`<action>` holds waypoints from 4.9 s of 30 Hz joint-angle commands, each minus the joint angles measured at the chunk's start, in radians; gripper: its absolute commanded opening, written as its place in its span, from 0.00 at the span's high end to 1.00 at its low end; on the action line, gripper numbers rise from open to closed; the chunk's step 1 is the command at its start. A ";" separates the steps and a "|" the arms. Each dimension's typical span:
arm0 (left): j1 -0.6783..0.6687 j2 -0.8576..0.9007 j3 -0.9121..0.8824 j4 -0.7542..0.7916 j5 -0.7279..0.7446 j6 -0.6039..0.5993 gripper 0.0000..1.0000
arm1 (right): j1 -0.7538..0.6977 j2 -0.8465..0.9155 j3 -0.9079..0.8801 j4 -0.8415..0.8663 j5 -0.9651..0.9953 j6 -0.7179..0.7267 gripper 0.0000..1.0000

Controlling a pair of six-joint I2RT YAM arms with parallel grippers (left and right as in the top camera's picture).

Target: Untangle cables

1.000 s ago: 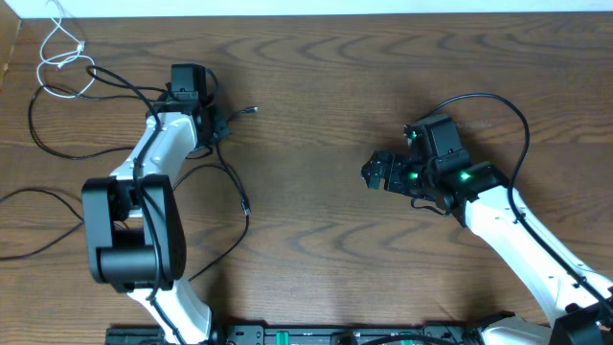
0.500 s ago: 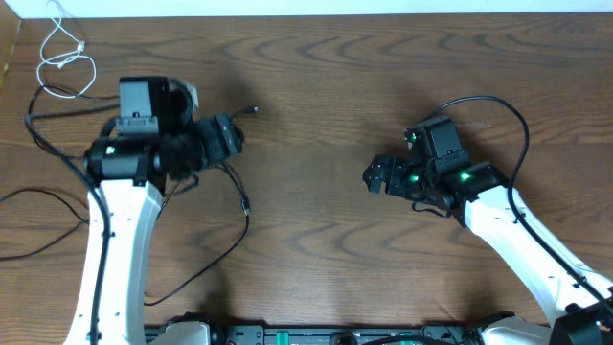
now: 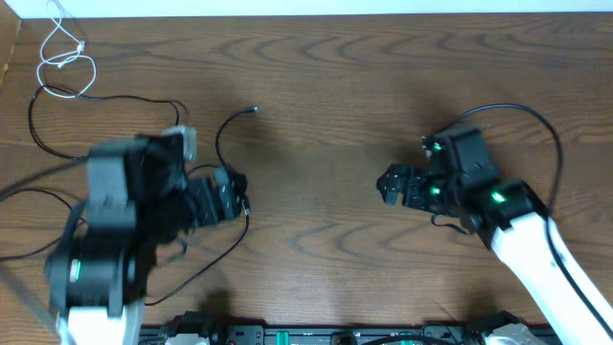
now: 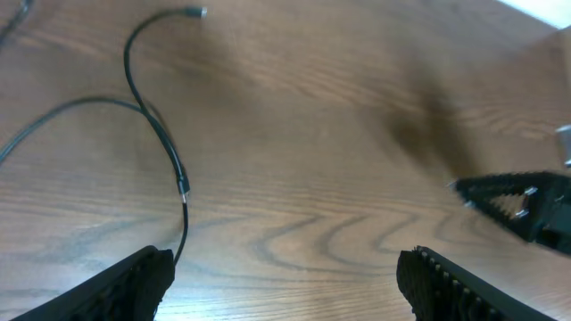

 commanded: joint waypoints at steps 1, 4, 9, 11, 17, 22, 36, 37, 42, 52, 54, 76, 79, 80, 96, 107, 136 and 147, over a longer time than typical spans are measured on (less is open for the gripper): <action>-0.004 -0.126 -0.064 0.001 0.013 0.034 0.14 | -0.003 -0.135 0.009 -0.005 0.064 -0.028 0.01; -0.004 -0.243 -0.112 0.001 0.013 0.034 0.14 | 0.005 -0.265 0.009 -0.023 0.116 -0.040 0.01; -0.004 -0.406 -0.158 -0.003 0.009 0.034 0.14 | 0.024 -0.455 0.009 -0.071 0.200 -0.082 0.01; -0.004 -0.444 -0.159 -0.004 0.008 0.034 0.10 | 0.026 -0.506 0.009 -0.090 0.224 -0.081 0.01; -0.004 -0.478 -0.159 -0.004 0.009 0.034 0.02 | 0.026 -0.566 0.009 -0.148 0.257 -0.080 0.01; -0.004 -0.478 -0.159 -0.003 0.009 0.034 0.02 | 0.026 -0.563 0.009 -0.158 0.257 -0.080 0.01; -0.004 -0.478 -0.159 -0.003 0.009 0.034 0.02 | 0.026 -0.563 0.009 -0.159 0.257 -0.080 0.01; -0.004 -0.478 -0.159 -0.004 0.009 0.034 0.02 | 0.026 -0.563 0.009 -0.159 0.257 -0.080 0.01; -0.004 -0.478 -0.159 -0.003 0.009 0.034 0.02 | 0.026 -0.563 0.009 -0.167 0.257 -0.080 0.01; -0.004 -0.478 -0.159 -0.003 0.009 0.034 0.02 | 0.026 -0.563 0.009 -0.258 0.257 -0.080 0.01; -0.004 -0.478 -0.159 -0.003 0.009 0.034 0.02 | 0.026 -0.563 0.009 -0.258 0.257 -0.080 0.01; -0.004 -0.478 -0.159 -0.003 0.009 0.034 0.02 | -0.212 -0.641 0.009 -0.259 0.257 -0.080 0.01; -0.004 -0.478 -0.159 -0.003 0.009 0.034 0.02 | -0.226 -0.687 0.009 -0.259 0.257 -0.080 0.01; -0.004 -0.478 -0.159 -0.003 0.009 0.034 0.02 | -0.228 -0.704 0.009 -0.259 0.257 -0.080 0.01; -0.004 -0.478 -0.159 -0.003 0.009 0.034 0.02 | -0.295 -0.847 0.002 -0.348 0.327 -0.080 0.01; -0.004 -0.478 -0.159 -0.003 0.009 0.034 0.02 | -0.329 -1.023 -0.271 -0.129 0.352 -0.207 0.01; -0.004 -0.478 -0.159 -0.003 0.009 0.034 0.02 | -0.348 -1.183 -0.901 0.732 0.199 -0.474 0.01; -0.004 -0.478 -0.159 -0.003 0.009 0.034 0.02 | -0.348 -1.176 -0.901 0.653 0.178 -0.576 0.01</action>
